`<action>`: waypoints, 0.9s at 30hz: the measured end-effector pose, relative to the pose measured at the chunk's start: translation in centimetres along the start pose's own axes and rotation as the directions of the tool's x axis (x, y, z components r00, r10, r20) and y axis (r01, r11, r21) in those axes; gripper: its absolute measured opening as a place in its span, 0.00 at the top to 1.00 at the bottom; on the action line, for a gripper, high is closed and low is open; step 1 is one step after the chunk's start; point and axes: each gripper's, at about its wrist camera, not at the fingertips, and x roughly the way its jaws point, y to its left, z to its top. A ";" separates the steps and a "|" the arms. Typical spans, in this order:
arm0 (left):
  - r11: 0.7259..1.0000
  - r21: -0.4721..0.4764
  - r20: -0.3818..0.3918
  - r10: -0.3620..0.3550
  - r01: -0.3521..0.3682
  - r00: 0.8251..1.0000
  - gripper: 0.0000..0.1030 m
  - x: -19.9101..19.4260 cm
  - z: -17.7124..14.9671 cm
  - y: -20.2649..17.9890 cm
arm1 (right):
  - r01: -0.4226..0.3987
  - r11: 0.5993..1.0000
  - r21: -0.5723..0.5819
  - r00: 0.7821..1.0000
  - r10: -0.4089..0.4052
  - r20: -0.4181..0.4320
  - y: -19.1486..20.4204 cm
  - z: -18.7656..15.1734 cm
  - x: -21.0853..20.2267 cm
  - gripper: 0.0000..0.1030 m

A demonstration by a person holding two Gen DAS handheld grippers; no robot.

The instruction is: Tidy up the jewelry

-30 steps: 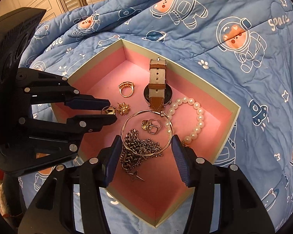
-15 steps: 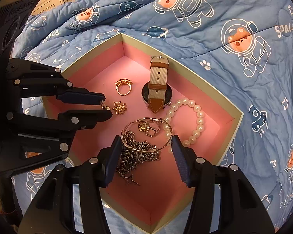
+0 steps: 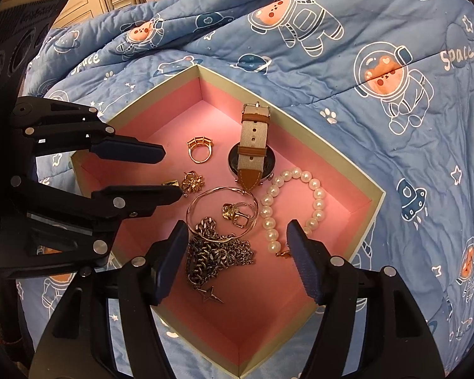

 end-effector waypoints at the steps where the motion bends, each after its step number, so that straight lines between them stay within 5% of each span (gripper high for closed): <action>1: 1.000 -0.006 0.006 -0.004 0.004 1.000 0.63 -0.3 -0.1 0.1 | 0.002 1.000 0.005 1.000 -0.002 0.010 -0.1 -0.1 -0.3 0.37; 8: 0.999 -0.033 0.078 0.010 -0.008 0.997 0.38 -2.6 -1.2 0.6 | 0.048 0.998 0.036 0.990 -0.052 0.128 0.4 -1.6 -3.4 0.32; 14: 0.979 -0.204 0.216 0.060 -0.016 0.975 0.15 -6.3 -4.7 1.7 | 0.182 0.981 0.074 0.941 -0.195 0.277 2.8 -4.9 -6.8 0.25; 20: 0.954 -0.300 0.327 0.122 -0.019 0.937 0.09 -10.2 -9.6 0.8 | 0.213 0.949 0.232 0.887 -0.287 0.361 5.3 -9.0 -9.3 0.13; 27: 0.941 -0.305 0.365 0.258 -0.147 0.895 0.07 -13.4 -15.8 -3.1 | 0.178 0.877 0.447 0.847 -0.368 0.384 9.2 -15.1 -11.9 0.09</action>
